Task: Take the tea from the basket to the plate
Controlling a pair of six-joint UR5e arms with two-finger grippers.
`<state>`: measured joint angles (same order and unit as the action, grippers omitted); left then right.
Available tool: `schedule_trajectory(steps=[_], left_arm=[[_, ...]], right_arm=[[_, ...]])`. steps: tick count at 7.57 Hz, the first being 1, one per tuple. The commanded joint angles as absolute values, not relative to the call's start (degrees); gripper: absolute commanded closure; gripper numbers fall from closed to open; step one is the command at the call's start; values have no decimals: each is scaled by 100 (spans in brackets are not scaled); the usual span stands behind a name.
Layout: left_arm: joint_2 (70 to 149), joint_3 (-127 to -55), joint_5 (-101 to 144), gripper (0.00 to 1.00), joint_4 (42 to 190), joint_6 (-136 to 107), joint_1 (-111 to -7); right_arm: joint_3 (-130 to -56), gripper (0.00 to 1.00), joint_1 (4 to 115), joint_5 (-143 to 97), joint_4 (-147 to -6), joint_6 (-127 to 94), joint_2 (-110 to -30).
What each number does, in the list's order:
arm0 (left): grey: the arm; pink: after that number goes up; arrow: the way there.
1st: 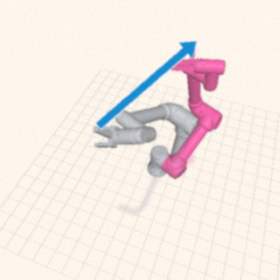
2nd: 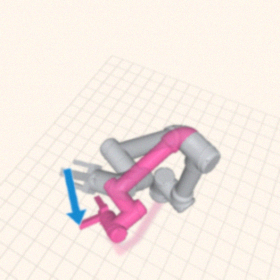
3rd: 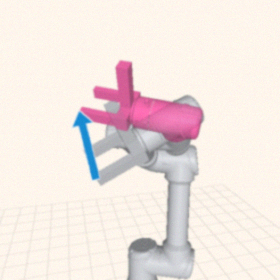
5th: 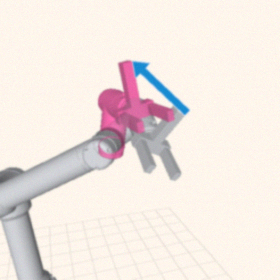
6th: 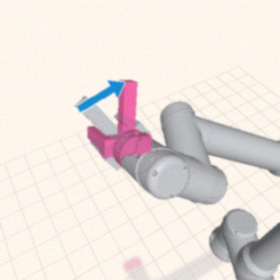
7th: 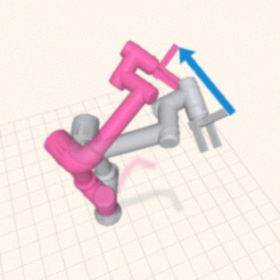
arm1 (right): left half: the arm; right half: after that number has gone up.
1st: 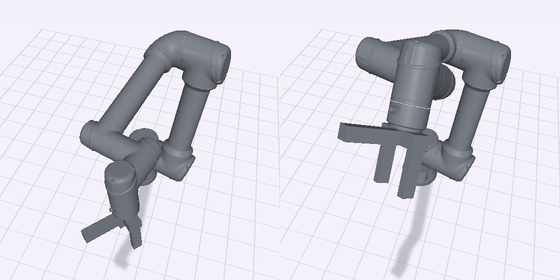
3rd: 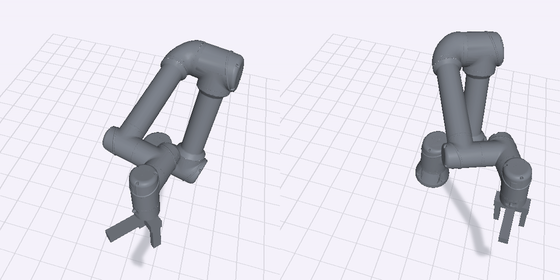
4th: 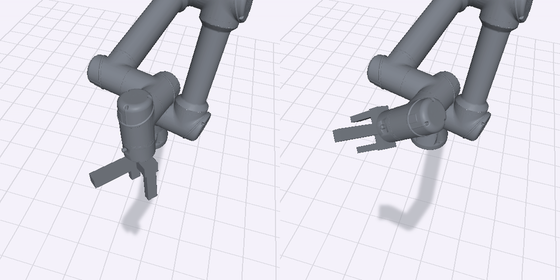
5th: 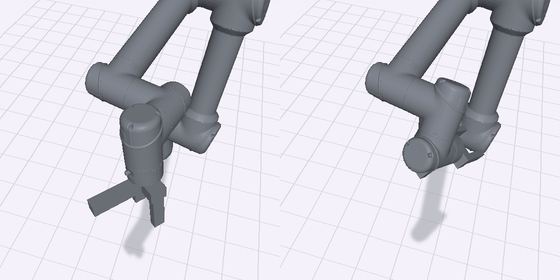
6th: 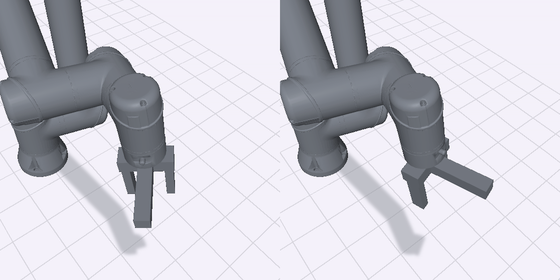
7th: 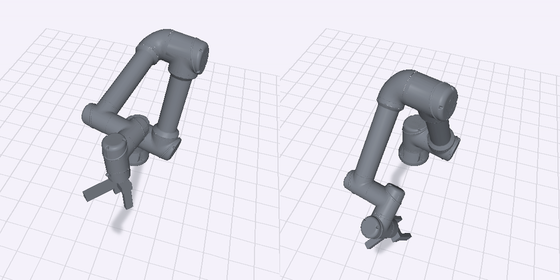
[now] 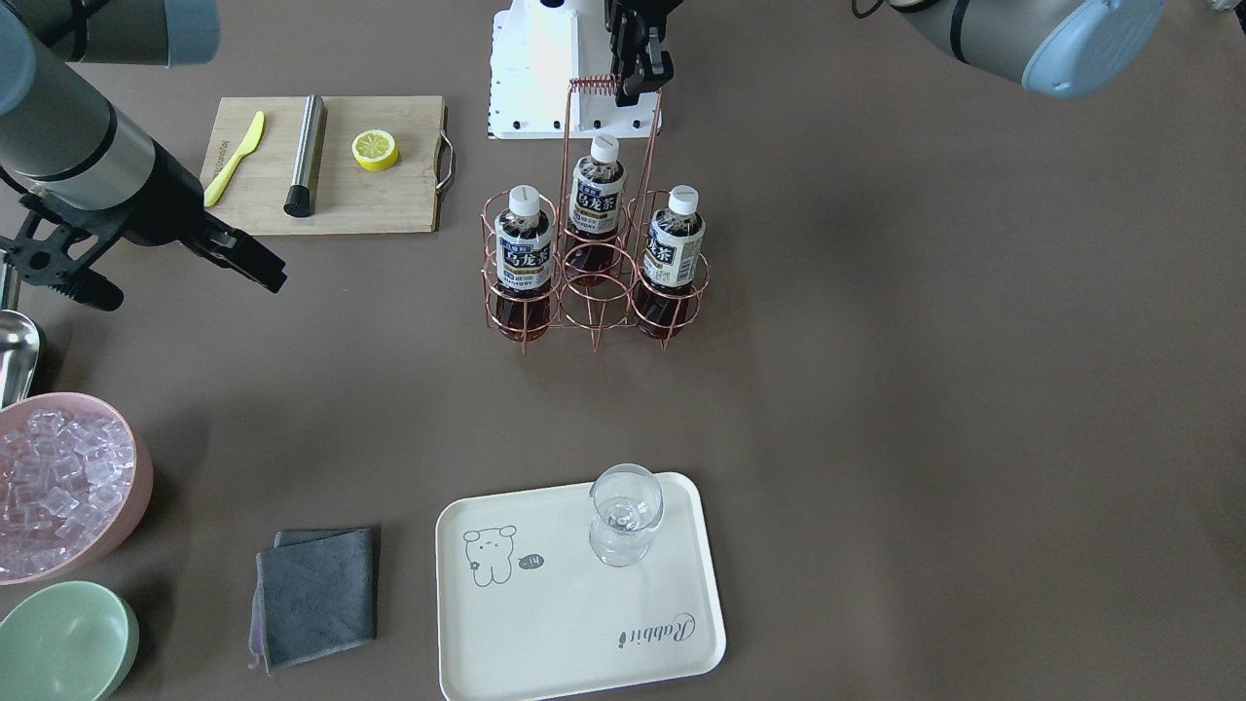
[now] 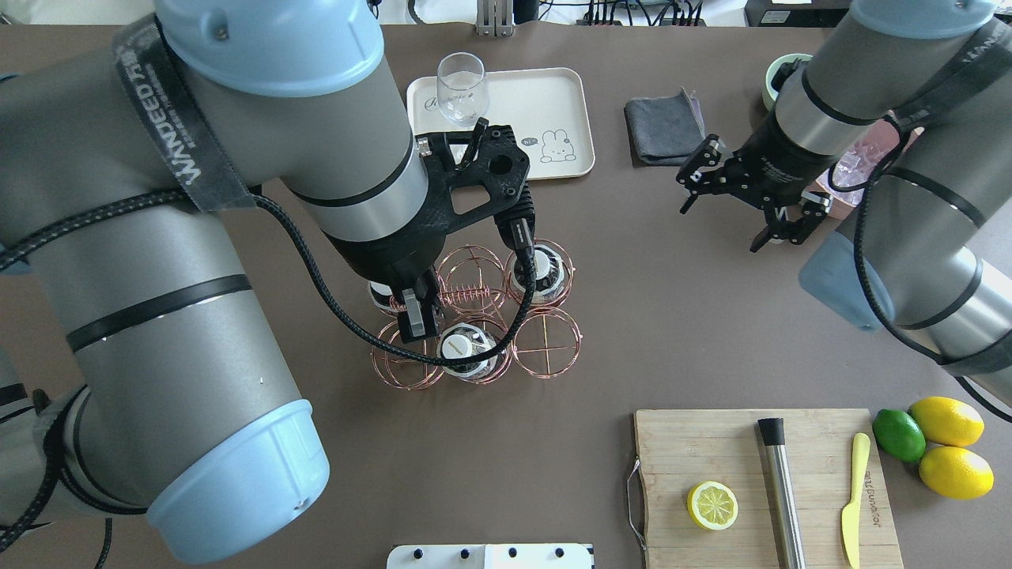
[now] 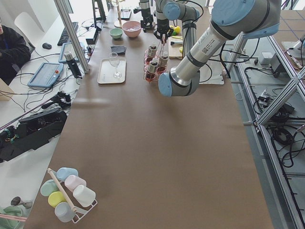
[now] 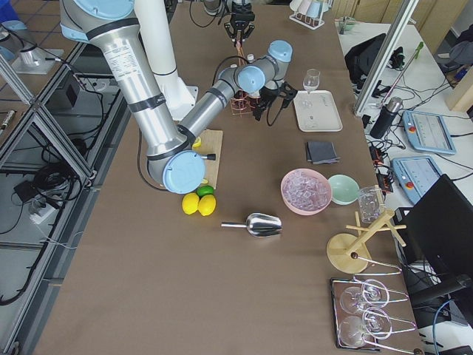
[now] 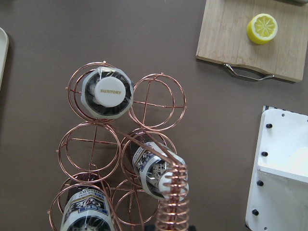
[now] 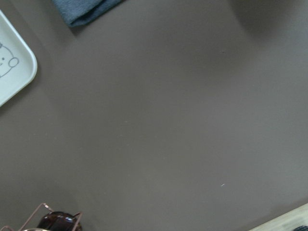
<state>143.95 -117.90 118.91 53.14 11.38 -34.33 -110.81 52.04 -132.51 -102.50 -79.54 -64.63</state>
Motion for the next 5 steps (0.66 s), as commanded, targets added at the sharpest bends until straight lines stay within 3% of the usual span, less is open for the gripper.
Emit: schedule_trajectory(steps=[1,3,5], left_arm=[[14423,-11786,11892,100,5309,1143,-3454],[14432,-11786,11892,100,5309,1143,-3463],[14414,-11786,11892,100,5309,1143,-3463]], right_arm=[[-10575,0,4835,-13201,-10334,-9382,-5278],[-10443,0,4686,-13175,-11010,-9483,-4573],[-10520,0,4064,-12791,-10995,-9501,-4535]])
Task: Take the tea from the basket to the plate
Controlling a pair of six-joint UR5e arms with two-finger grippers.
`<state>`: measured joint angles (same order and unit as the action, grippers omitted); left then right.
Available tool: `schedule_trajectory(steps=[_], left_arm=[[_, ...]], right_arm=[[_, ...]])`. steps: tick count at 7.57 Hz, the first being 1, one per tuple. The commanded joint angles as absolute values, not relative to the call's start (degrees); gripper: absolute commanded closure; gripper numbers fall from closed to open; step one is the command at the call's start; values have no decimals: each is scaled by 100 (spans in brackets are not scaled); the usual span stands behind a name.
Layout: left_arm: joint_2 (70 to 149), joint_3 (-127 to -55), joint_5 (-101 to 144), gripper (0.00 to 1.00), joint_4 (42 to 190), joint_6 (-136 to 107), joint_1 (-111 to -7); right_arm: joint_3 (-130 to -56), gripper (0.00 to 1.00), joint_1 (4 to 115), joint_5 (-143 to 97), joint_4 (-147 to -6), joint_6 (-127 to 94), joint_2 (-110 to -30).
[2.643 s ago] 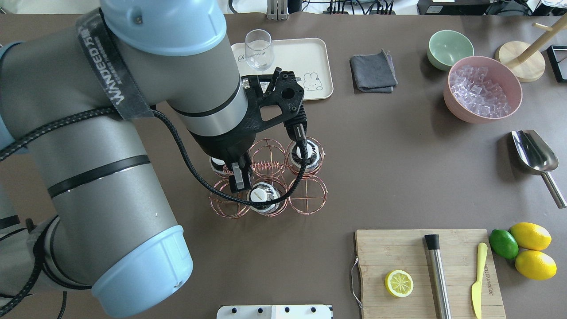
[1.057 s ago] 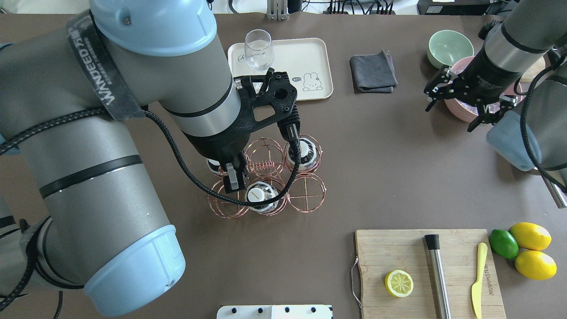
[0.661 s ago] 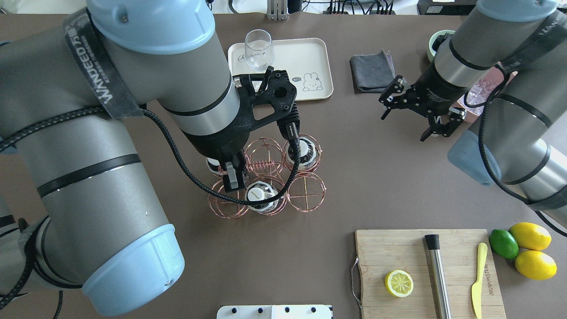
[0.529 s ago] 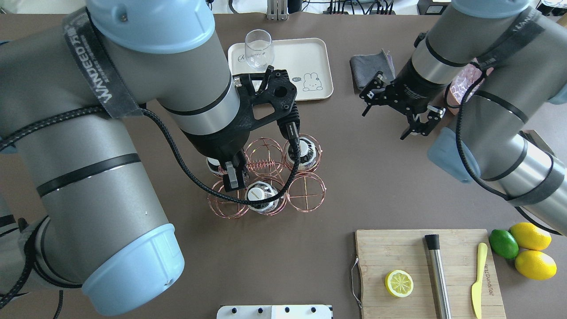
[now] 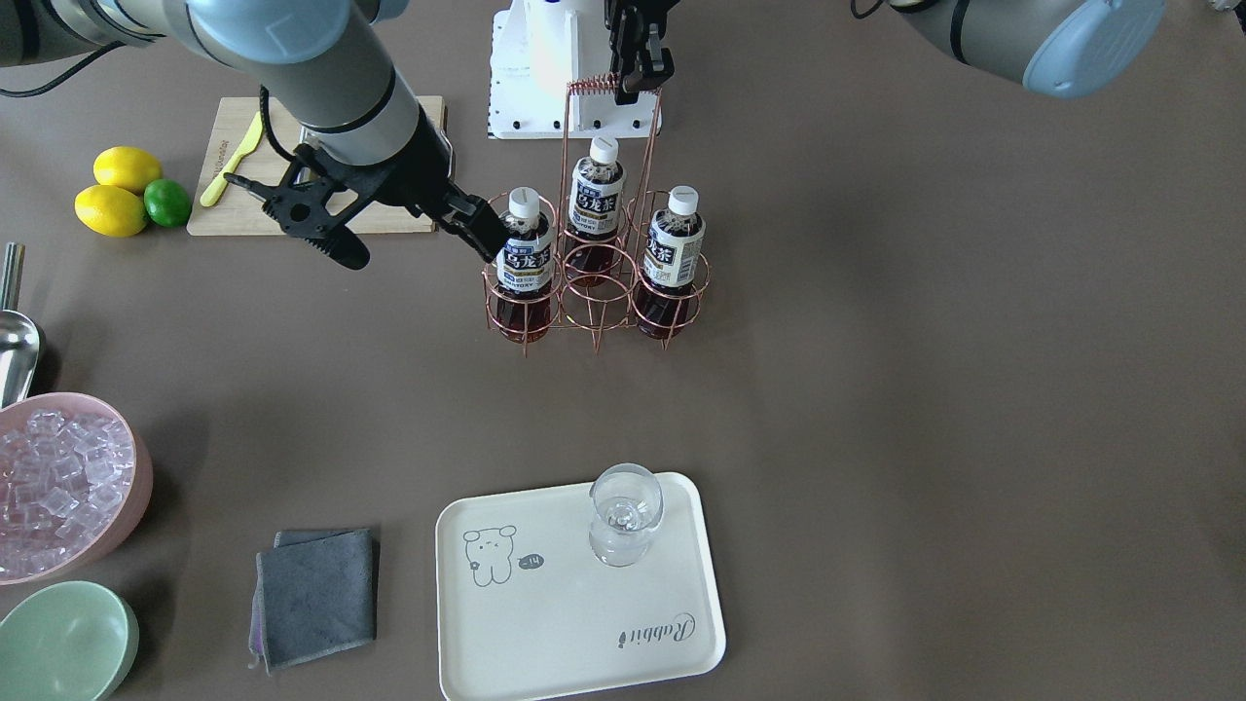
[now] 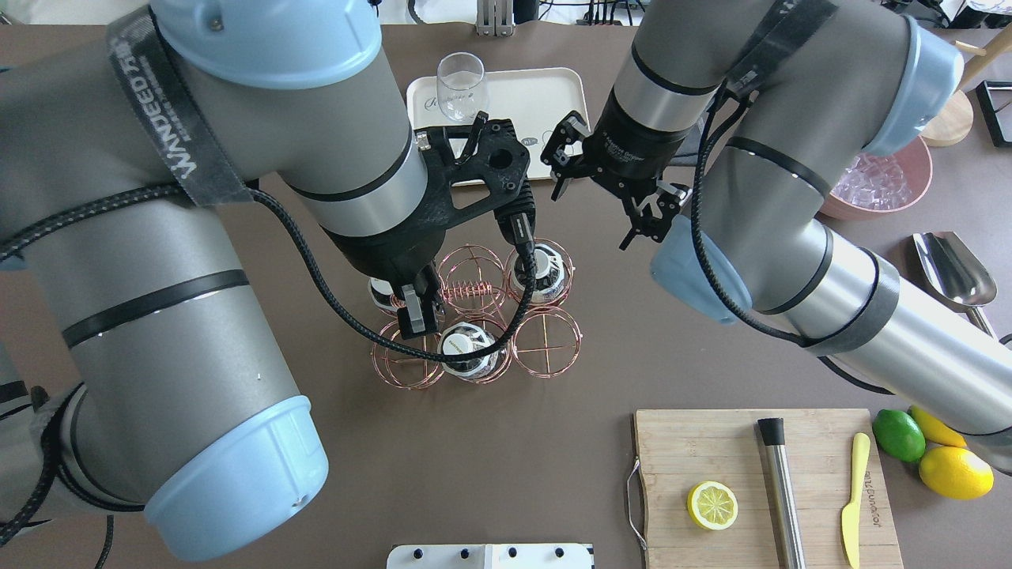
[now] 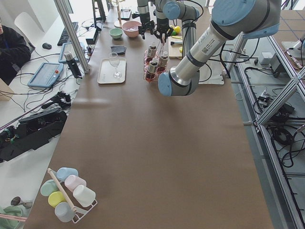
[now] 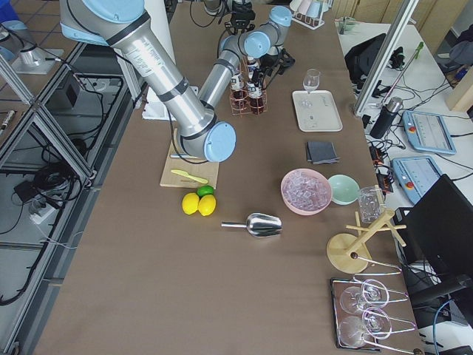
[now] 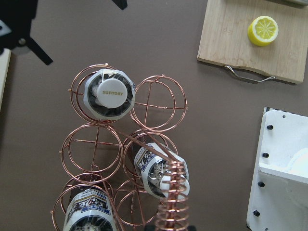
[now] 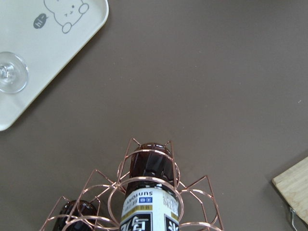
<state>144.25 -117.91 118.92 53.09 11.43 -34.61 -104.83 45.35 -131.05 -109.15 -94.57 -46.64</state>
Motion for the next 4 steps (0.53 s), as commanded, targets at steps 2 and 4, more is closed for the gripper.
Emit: schedule_trajectory(steps=[2,4], left_arm=[[14414,-11786,11892,100,5309,1143,-3463],[14414,-11795,11892,100,5300,1143,-3463]], right_arm=[[-10494,10,3956,-12797,-10986,-9501,-4518],[-10407,14,3938,-12823,-10978,-9501,-4395]])
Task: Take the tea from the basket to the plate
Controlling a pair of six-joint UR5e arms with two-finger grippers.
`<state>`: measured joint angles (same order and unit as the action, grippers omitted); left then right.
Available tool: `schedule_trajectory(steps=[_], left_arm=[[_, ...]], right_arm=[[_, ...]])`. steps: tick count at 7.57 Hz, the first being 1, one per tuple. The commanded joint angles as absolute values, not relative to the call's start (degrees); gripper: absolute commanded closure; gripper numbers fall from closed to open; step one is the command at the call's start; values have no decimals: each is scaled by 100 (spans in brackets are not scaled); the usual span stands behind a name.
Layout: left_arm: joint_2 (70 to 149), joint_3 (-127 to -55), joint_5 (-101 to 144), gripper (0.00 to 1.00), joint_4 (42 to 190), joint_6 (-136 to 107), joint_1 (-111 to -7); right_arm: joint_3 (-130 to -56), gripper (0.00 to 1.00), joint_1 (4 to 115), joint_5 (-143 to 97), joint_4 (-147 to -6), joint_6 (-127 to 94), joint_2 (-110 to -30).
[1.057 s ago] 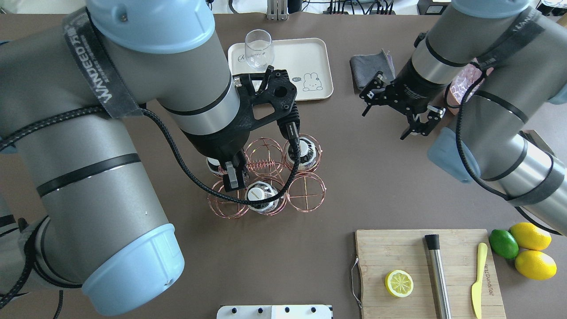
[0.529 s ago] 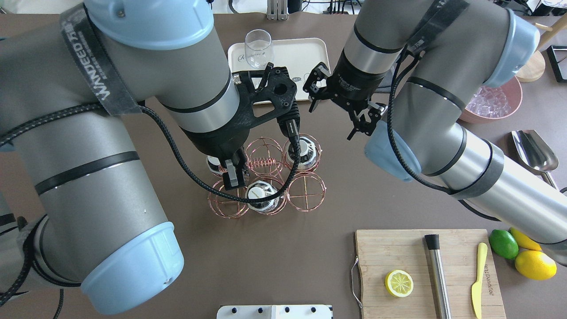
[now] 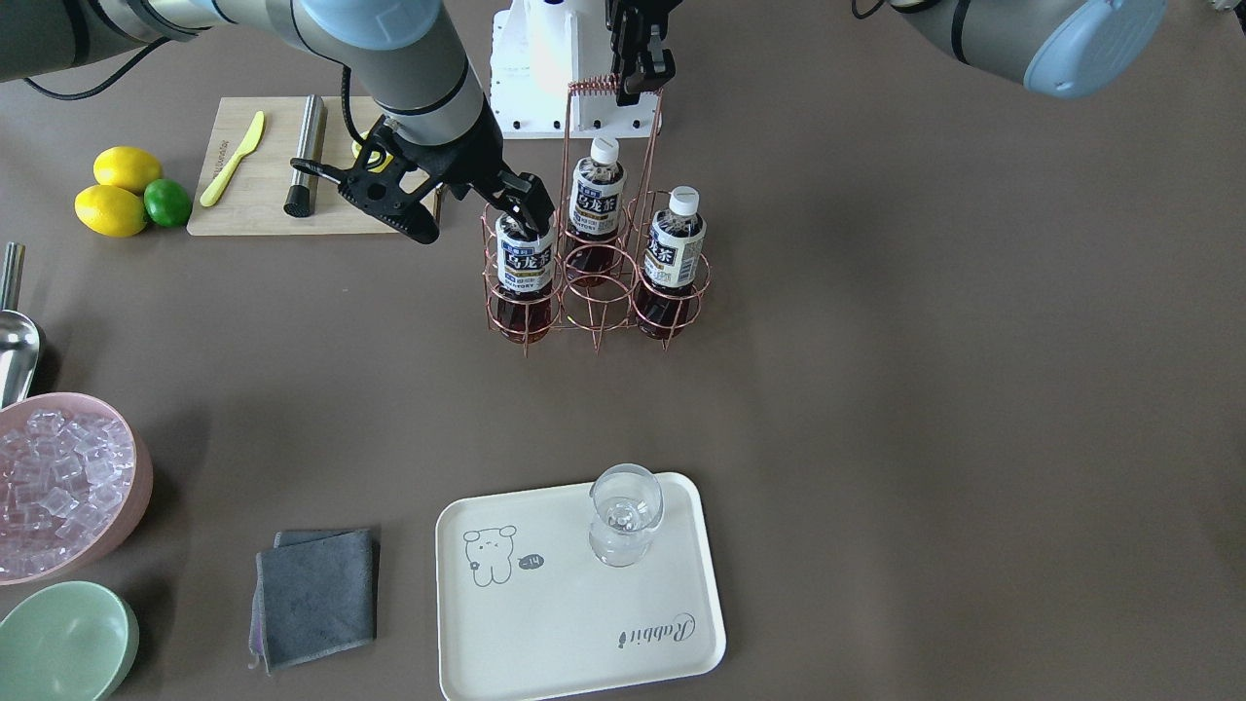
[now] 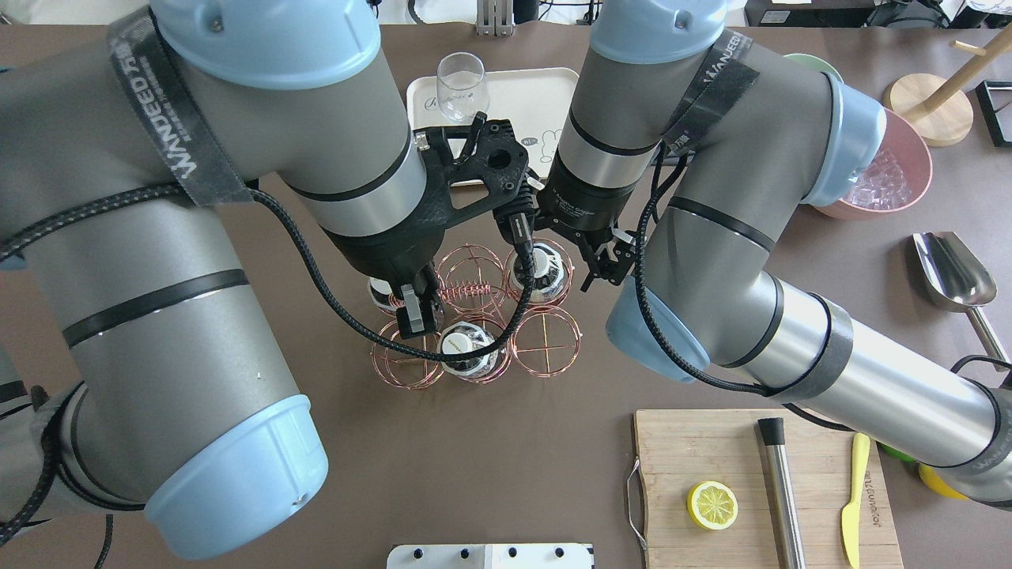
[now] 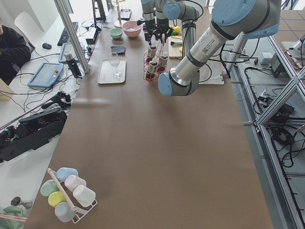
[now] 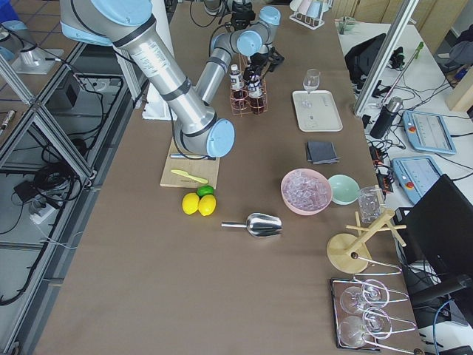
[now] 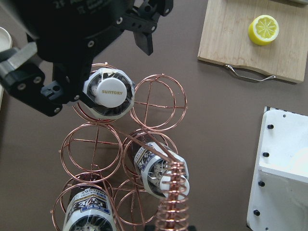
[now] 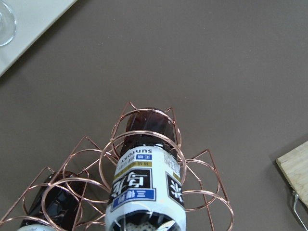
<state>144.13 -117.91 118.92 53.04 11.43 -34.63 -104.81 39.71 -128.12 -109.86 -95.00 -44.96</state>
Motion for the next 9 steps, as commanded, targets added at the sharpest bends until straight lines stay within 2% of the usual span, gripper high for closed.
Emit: schedule_trajectory(steps=[1,2,3,4,7,9], left_arm=[[14414,-11786,11892,100,5300,1134,-3463],[14414,-11786,11892,100,5300,1142,-3463],[14405,-11786,11892,100,5300,1143,-3463],[14397,-11786,11892,100,5300,1143,-3463],[14396,-11786,11892,100,5309,1143,-3463],[14396,-11786,11892,100,5300,1143,-3463]], right_arm=[[-10398,19,3937,-12832,-10986,-9501,-4368],[-10397,29,3937,-12832,-10978,-9492,-4359],[-10397,49,3929,-12832,-10978,-9492,-4359],[-10397,64,3911,-12832,-10969,-9492,-4351],[-10424,100,3911,-12858,-10969,-9466,-4351],[-10433,100,4033,-13085,-10978,-9448,-4237]])
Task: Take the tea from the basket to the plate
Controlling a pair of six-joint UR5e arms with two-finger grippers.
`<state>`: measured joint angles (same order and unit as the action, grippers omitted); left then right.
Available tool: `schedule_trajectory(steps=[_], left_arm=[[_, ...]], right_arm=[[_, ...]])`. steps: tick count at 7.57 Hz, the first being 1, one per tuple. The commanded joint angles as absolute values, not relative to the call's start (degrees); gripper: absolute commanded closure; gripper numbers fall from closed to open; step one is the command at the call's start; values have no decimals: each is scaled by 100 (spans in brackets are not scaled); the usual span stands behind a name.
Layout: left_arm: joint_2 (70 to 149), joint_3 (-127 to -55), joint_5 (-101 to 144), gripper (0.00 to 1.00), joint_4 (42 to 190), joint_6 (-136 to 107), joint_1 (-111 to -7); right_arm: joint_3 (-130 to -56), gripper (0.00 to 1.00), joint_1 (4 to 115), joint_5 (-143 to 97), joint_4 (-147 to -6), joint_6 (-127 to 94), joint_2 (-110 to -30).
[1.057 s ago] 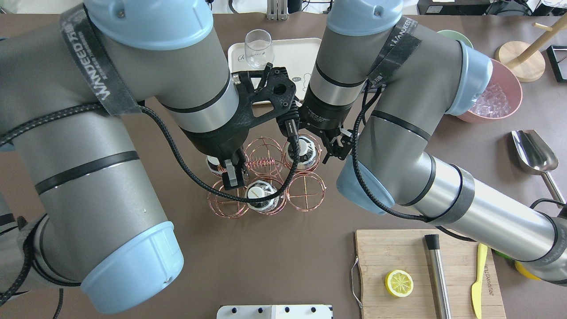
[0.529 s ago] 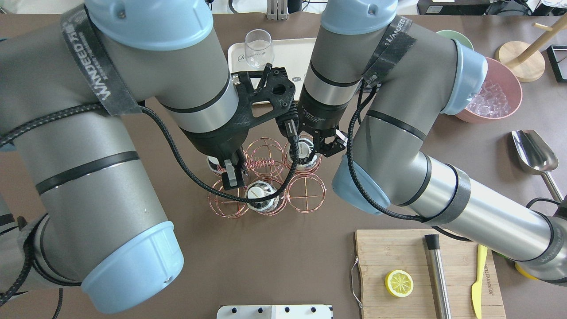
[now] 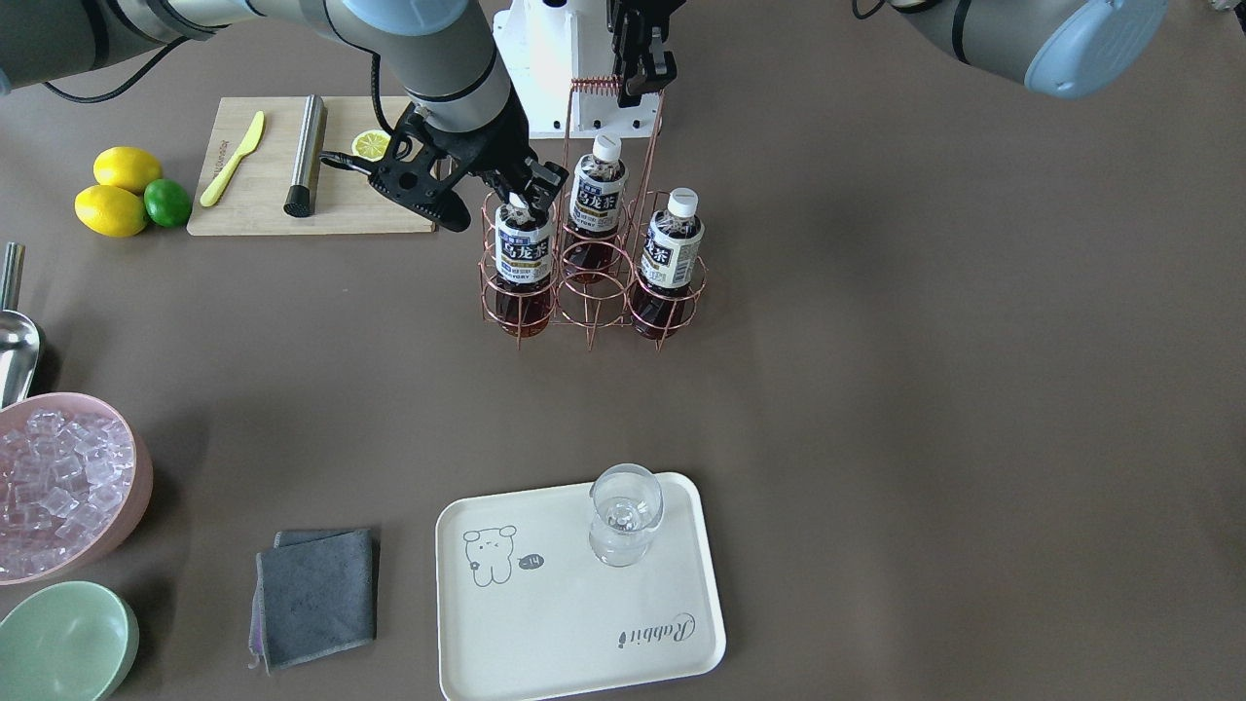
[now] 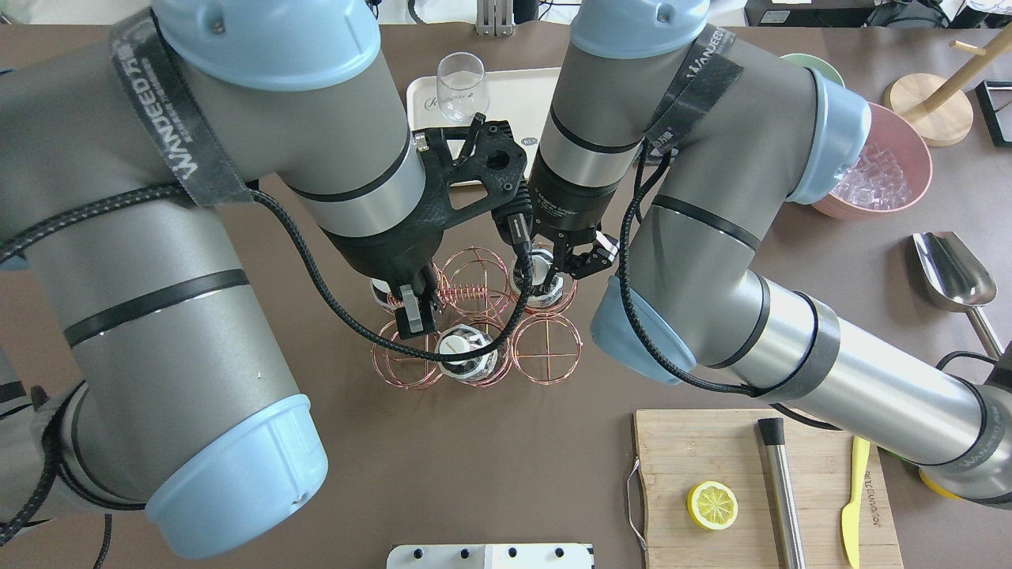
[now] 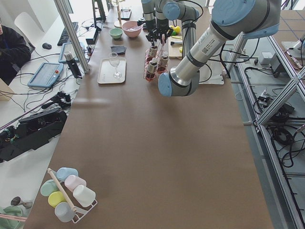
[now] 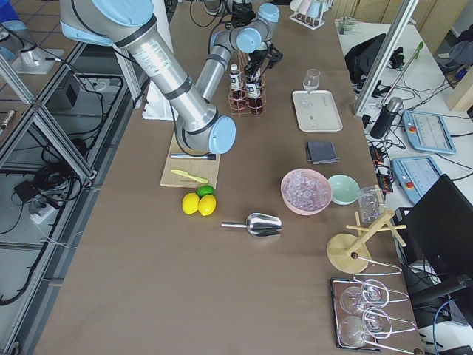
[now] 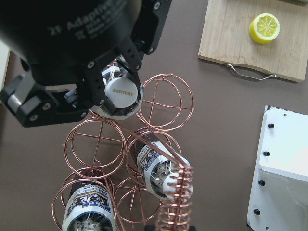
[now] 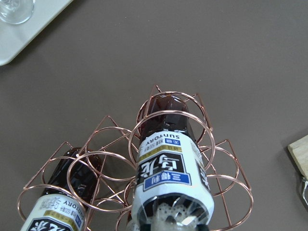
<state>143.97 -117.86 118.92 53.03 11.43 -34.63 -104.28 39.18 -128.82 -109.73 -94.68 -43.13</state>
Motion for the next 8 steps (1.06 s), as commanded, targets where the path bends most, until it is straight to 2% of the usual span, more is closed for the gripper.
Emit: schedule_trajectory(steps=[1,3,4,5,8], left_arm=[[14396,-11795,11892,100,5300,1143,-3463],[14396,-11786,11892,100,5300,1143,-3463],[14388,-11786,11892,100,5300,1143,-3463],[14388,-11786,11892,100,5300,1143,-3463],[14397,-11838,11900,100,5265,1160,-3637]], right_arm=[[-10424,100,4391,-13409,-10986,-9370,-4236],[-10171,100,5401,-14357,-10995,-8896,-4176],[-9804,100,5658,-14570,-10995,-8877,-3818],[-9217,100,5878,-14798,-10995,-8877,-3379],[-8353,100,6090,-14853,-10969,-8544,-2946]])
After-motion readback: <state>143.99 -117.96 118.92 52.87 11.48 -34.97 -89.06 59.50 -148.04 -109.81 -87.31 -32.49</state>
